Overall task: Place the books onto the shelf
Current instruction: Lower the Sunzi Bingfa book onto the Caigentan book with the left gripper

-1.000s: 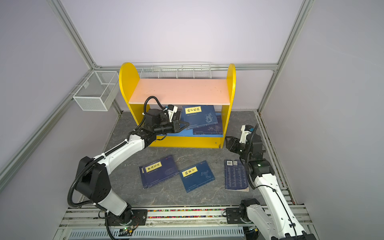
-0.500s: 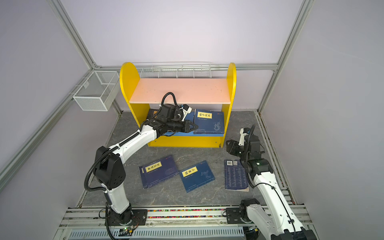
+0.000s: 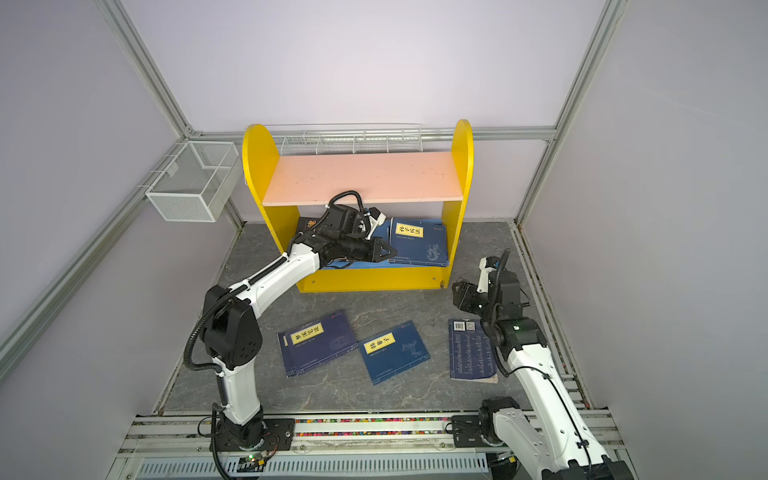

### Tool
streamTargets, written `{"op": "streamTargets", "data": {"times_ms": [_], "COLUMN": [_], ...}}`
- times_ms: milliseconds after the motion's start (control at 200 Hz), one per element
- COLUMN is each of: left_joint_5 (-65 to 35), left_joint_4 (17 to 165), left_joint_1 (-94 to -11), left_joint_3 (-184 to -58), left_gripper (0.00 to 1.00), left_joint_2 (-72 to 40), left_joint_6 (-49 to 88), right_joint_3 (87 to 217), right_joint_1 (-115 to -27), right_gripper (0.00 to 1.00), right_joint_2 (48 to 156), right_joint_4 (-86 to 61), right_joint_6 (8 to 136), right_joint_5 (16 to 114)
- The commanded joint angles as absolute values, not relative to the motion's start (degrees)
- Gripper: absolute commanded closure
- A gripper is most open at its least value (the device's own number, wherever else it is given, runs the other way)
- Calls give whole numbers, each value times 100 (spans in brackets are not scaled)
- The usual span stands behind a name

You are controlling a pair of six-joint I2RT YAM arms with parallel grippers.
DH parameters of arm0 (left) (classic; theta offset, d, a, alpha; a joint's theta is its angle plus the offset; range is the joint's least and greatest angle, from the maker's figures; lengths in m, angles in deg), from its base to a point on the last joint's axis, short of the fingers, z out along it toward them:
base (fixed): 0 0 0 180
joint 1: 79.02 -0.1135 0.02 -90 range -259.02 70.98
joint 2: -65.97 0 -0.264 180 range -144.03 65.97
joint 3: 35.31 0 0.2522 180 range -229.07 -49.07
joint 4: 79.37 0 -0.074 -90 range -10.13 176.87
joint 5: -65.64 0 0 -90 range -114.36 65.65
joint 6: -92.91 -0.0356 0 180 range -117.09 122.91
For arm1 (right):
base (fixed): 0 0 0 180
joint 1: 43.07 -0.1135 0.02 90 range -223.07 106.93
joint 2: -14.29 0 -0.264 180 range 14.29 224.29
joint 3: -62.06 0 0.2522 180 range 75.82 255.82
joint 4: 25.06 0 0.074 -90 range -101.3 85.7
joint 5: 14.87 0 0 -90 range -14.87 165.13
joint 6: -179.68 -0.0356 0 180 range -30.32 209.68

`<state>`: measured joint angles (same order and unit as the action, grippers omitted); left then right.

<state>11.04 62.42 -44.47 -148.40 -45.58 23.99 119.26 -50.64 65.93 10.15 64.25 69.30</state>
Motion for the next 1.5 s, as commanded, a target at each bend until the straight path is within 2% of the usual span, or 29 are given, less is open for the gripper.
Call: {"op": "streamTargets", "data": {"times_ms": [0, 205, 285, 545, 925, 1494], "left_joint_5": [1106, 1142, 1105, 1135, 1612, 970], "left_joint_4": [6747, 8608, 8922, 8848, 7871, 7202], "left_joint_1": [-4720, -4707, -4662, -4571, -4560, -4509], "left_joint_3": [-14641, -13489, -13323, -13619, -14355, -14889], "left_gripper": [100, 100, 100, 100, 100, 100], "left_joint_2": [-4382, -3897, -3888, -4220, -4814, -5042], "left_joint_6": [2836, 3604, 3822, 3936, 3614, 3199], "right_joint_3": [11953, 11889, 11875, 11854, 11827, 11775], "right_joint_1": [-5038, -5037, -5037, -5037, -5037, -5043], "right_gripper": [39, 39, 39, 39, 39, 39], "right_joint_2": [6506, 6512, 6501, 6467, 6465, 6430], "right_joint_4": [1006, 910, 908, 942, 970, 938], "right_joint_6": [6503, 6442, 6437, 6447, 6445, 6401], "right_joint_5": [6885, 6845, 6845, 6827, 6827, 6725]}}
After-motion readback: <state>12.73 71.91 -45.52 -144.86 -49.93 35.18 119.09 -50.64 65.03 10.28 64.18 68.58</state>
